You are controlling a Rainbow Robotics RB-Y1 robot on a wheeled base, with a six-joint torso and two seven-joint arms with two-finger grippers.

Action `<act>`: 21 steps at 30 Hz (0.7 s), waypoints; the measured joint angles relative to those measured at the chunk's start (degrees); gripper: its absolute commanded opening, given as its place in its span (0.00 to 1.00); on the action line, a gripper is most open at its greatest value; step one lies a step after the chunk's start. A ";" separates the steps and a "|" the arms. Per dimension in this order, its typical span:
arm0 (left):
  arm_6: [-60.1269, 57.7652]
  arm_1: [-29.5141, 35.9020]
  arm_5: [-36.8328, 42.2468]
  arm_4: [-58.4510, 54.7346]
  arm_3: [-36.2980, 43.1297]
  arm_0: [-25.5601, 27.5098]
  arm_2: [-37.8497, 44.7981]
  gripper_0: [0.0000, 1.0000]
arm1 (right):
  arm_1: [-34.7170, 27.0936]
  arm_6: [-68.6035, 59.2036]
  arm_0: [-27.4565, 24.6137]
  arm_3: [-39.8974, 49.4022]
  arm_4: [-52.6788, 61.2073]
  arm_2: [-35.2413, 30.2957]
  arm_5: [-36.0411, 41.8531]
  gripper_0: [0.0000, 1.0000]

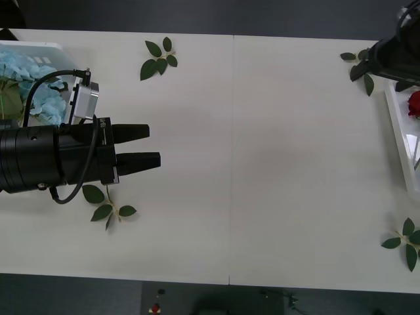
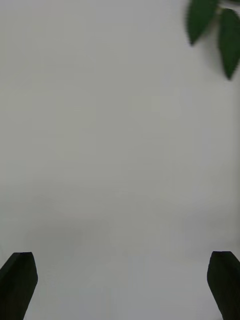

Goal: Put the red flowers into the right box and the blue flowers into the left box

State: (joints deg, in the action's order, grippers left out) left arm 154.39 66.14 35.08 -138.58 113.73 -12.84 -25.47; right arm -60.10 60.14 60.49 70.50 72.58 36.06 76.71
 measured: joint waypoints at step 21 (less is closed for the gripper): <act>0.00 0.00 0.00 0.01 -0.04 0.00 0.00 0.89 | -4.28 27.89 -39.61 44.82 20.56 -17.50 -30.71 1.00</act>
State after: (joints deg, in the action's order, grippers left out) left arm 154.39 66.14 35.08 -138.58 113.70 -12.84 -25.47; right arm -64.38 88.04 20.88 115.32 93.14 18.56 46.01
